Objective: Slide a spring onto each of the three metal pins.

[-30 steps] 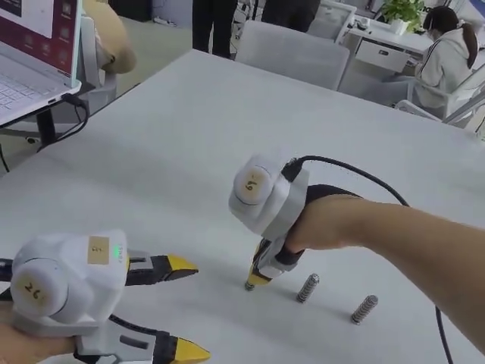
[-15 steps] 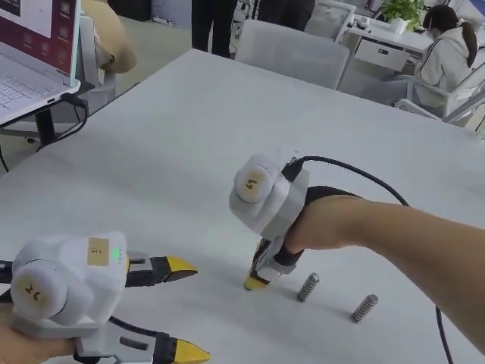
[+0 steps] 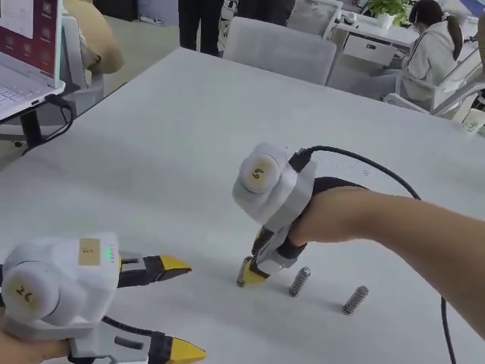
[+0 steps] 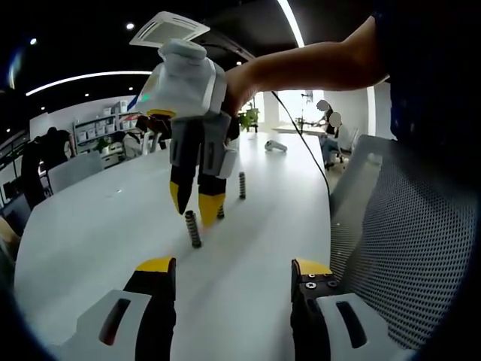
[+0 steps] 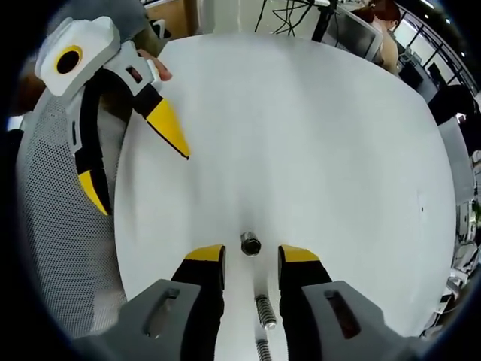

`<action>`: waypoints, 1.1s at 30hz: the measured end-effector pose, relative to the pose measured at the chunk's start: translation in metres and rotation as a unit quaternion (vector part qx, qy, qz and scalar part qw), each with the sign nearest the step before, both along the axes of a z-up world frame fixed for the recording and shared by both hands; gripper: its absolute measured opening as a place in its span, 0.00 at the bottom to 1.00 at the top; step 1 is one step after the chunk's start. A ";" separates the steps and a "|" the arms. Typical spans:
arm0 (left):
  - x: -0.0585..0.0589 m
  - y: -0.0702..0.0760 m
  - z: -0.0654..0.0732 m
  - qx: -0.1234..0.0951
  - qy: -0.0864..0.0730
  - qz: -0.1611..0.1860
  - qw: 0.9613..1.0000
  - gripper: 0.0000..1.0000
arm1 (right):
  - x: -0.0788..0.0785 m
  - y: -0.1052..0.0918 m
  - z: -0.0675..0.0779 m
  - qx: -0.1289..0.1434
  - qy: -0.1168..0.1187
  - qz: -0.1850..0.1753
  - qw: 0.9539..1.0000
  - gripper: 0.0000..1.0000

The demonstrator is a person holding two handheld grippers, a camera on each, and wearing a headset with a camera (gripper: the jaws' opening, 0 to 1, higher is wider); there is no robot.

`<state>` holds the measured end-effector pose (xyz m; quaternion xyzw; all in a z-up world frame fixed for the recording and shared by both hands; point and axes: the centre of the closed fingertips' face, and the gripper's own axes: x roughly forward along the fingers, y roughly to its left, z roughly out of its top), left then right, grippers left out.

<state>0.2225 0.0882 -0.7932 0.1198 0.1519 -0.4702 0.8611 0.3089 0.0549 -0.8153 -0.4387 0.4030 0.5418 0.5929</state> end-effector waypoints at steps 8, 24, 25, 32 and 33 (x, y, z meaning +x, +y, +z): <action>0.004 0.002 0.002 -0.002 -0.001 0.005 1.000 0.58 | -0.001 -0.002 0.016 0.042 -0.008 -0.015 0.999 0.28; 0.007 0.002 0.012 -0.012 -0.001 0.018 1.000 0.59 | -0.009 -0.019 0.050 0.152 -0.037 -0.058 0.986 0.33; 0.006 0.002 0.012 -0.012 0.000 0.019 1.000 0.59 | -0.009 -0.021 0.051 0.156 -0.039 -0.062 0.985 0.34; 0.008 0.006 0.016 -0.018 0.000 0.030 0.999 0.59 | -0.013 -0.036 0.062 0.203 -0.045 -0.093 0.974 0.37; 0.008 0.006 0.017 -0.019 0.000 0.031 0.999 0.59 | -0.013 -0.040 0.064 0.209 -0.048 -0.097 0.972 0.37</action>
